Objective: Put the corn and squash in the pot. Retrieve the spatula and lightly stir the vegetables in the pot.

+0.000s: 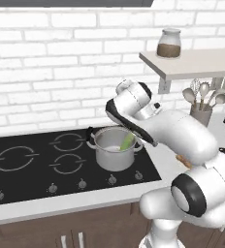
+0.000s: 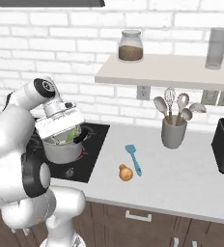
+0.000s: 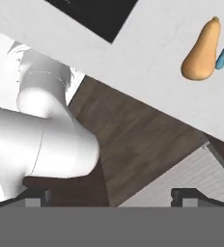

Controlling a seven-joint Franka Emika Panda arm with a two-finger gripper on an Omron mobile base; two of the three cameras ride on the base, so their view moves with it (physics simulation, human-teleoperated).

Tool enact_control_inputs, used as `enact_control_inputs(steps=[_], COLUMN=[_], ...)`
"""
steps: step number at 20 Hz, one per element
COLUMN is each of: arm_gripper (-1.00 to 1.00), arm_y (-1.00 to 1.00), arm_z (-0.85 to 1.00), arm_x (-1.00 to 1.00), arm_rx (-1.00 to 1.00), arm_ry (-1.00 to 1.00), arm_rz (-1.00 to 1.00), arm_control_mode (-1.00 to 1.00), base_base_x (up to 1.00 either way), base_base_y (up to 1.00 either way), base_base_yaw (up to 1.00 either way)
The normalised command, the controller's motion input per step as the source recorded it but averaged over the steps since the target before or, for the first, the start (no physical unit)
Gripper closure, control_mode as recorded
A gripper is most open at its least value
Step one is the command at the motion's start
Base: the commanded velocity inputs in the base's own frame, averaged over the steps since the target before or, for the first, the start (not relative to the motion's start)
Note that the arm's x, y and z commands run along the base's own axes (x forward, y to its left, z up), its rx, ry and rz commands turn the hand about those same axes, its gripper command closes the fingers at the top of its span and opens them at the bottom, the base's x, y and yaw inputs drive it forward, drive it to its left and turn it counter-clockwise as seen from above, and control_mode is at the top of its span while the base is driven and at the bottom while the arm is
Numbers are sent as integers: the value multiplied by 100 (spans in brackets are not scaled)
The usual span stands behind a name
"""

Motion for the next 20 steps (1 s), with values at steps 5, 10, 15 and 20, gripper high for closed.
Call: enact_control_inputs(steps=[5,10,15,20], arm_gripper=[-100,-100,-100,-100], arm_y=[-100,-96,-56,-9], arm_z=[0,-20,-30,-39], arm_x=[-75,-16,23,48], arm_rx=[24,20,6,0], arm_ry=[-24,-9,-2,0], arm_rz=[13,9,9,6], arm_control_mode=[-100,-100,-100,-100], base_base_x=[0,0,0,0], base_base_y=[0,0,0,0], base_base_yaw=[0,0,0,0])
